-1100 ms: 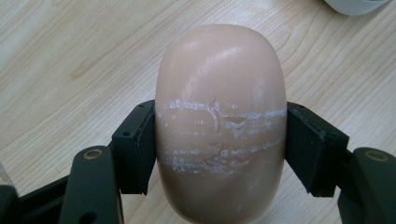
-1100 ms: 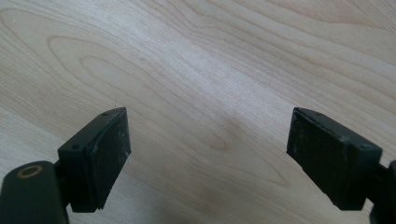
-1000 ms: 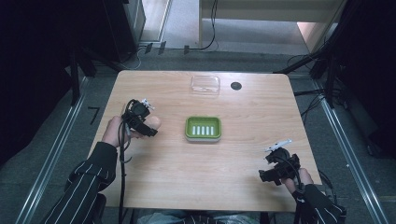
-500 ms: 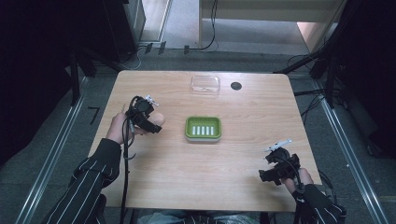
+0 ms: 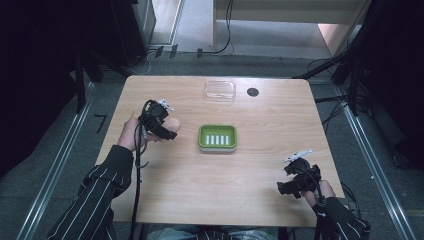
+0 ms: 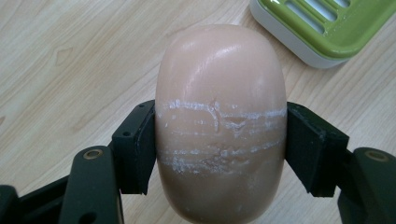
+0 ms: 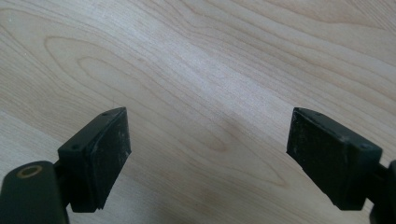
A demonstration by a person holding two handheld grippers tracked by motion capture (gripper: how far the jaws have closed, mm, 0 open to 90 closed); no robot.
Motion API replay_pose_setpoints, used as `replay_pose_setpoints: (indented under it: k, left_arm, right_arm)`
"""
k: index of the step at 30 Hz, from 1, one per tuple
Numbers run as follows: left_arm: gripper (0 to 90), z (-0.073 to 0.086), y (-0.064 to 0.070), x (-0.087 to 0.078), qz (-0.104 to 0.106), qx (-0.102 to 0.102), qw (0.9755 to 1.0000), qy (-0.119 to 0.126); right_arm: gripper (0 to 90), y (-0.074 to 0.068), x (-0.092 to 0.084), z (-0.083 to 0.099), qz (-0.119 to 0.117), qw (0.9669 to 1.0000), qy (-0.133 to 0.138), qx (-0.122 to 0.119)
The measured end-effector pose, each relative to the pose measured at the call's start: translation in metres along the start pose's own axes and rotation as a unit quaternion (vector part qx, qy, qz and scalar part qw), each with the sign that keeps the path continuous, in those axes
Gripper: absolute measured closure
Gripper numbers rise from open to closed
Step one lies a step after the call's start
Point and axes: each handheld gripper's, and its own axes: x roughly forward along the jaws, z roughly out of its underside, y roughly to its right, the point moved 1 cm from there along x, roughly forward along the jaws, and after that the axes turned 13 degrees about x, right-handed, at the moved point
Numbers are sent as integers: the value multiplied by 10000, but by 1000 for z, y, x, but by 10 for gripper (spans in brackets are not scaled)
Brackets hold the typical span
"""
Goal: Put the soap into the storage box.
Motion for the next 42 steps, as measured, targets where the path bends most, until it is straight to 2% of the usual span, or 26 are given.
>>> replay_pose_setpoints:
  k: [3, 18, 42]
  left_arm:
    - [333, -3, 0, 1, 16, 2, 10000, 38]
    - [333, -26, 6, 4, 89, 277, 9994, 178]
    - [333, -45, 12, 8, 178, 536, 9977, 386]
  right_arm:
    - [142, 0, 0, 0, -6, 10000, 3, 0]
    - [142, 0, 0, 0, 27, 10000, -11, 50]
    - [142, 1, 0, 1, 16, 10000, -34, 39]
